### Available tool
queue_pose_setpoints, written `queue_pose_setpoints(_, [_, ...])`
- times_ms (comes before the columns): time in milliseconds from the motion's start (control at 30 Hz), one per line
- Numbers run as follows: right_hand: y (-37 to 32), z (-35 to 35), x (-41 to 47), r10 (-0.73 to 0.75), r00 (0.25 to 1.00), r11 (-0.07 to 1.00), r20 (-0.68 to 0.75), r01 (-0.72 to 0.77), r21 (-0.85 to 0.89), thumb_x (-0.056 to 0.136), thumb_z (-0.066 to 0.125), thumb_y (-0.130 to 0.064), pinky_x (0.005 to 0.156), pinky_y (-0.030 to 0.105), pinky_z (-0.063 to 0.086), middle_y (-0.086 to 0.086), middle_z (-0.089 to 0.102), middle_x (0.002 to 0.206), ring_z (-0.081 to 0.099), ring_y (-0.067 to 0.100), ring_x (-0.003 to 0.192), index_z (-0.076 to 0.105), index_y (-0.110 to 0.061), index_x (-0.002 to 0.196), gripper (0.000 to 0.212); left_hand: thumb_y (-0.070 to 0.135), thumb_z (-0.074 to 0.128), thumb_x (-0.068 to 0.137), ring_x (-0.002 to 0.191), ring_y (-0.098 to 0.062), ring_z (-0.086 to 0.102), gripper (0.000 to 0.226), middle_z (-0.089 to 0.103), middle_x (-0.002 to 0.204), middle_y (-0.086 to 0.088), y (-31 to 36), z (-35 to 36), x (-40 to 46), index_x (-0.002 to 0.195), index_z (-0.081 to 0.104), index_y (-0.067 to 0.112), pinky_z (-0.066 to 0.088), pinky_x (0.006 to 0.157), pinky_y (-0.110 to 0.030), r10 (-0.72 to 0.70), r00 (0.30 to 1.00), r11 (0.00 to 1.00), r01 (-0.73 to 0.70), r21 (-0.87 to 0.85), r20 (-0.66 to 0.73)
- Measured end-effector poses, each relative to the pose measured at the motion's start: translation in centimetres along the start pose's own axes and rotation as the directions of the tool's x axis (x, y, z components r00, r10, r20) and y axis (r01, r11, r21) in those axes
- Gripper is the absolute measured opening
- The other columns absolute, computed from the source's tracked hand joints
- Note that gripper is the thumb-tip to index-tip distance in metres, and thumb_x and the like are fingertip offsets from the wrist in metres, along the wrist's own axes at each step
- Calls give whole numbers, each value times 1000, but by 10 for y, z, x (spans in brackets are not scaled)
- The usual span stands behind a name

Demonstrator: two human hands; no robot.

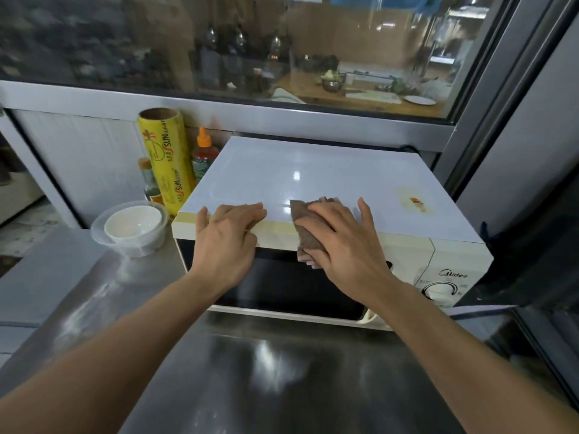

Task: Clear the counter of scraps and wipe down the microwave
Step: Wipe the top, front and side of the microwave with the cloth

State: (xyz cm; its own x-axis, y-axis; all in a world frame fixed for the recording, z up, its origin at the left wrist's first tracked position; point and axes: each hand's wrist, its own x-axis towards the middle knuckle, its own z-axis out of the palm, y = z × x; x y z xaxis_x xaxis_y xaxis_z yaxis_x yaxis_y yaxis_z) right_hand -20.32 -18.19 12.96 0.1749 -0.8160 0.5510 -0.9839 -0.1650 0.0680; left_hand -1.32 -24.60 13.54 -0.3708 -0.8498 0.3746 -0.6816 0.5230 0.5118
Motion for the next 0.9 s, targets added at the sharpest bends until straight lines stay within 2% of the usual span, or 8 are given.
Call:
queue_pose_setpoints(167, [-27, 7, 23, -38, 999, 999, 38, 38, 10, 71, 76, -22, 103, 54, 30, 3, 57, 122, 53, 28, 112, 59, -16, 120, 53, 15, 30, 71, 124, -18, 42, 60, 58, 129, 10, 1, 2, 1, 122, 60, 22, 7, 114, -47, 10, 1000, 1000, -10, 24, -17])
queue_pose_setpoints(300, [-11, 1, 15, -51, 997, 998, 59, 50, 26, 77, 71, -31, 104, 56, 29, 1, 55, 123, 52, 25, 115, 58, -21, 117, 43, 17, 30, 72, 125, -17, 42, 59, 57, 131, 10, 1, 0, 1, 123, 60, 23, 6, 114, -47, 23, 1000, 999, -23, 48, -7])
queue_pose_setpoints(400, [18, -10, -9, 4, 1000, 999, 31, -5, 47, 83, 57, -36, 104, 54, 28, 2, 54, 122, 49, 25, 115, 56, -21, 114, 34, 15, 30, 75, 126, -16, 42, 57, 56, 132, 11, 0, -1, 1, 124, 60, 23, 5, 114, -49, 25, 1000, 999, -25, 44, -1])
queue_pose_setpoints(500, [41, -17, -34, 61, 998, 997, -15, -61, 51, 86, 45, -36, 102, 49, 32, 5, 52, 125, 48, 26, 116, 53, -20, 117, 37, 12, 32, 76, 127, -13, 39, 56, 54, 133, 12, -1, -1, 0, 124, 59, 22, 4, 114, -50, 24, 1000, 1000, -24, 4, 8])
queue_pose_setpoints(600, [31, -13, -35, 126, 988, 989, -84, -119, 86, 85, 47, -30, 102, 42, 35, 9, 53, 124, 47, 27, 114, 58, -11, 117, 39, 17, 29, 71, 128, -12, 37, 61, 52, 134, 12, 0, 0, 1, 123, 59, 22, 5, 114, -49, 4, 1000, 1000, -4, -10, 7])
queue_pose_setpoints(667, [16, -7, -27, 123, 987, 991, -105, -117, 62, 83, 54, -26, 104, 45, 36, 10, 54, 124, 48, 28, 116, 59, -8, 118, 40, 19, 31, 73, 128, -14, 36, 58, 52, 134, 10, 5, 4, 1, 124, 59, 22, 8, 113, -48, 37, 999, 998, -37, 42, -2])
queue_pose_setpoints(767, [13, -2, -23, 49, 997, 999, -52, -48, 16, 78, 69, -21, 106, 47, 37, 10, 52, 131, 48, 29, 122, 55, -10, 125, 50, 24, 36, 78, 130, -13, 36, 53, 51, 137, 9, 22, 16, -1, 127, 56, 22, 7, 114, -48, 115, 993, 989, -118, 91, 36])
queue_pose_setpoints(900, [51, -18, -48, 80, 995, 997, 59, -79, -26, 83, 62, -30, 109, 43, 29, 6, 45, 140, 40, 26, 131, 46, -19, 133, 53, 37, 32, 83, 136, -9, 30, 53, 44, 142, 11, 57, 38, 3, 131, 51, 26, 2, 115, -44, 177, 976, 978, -189, 93, 125])
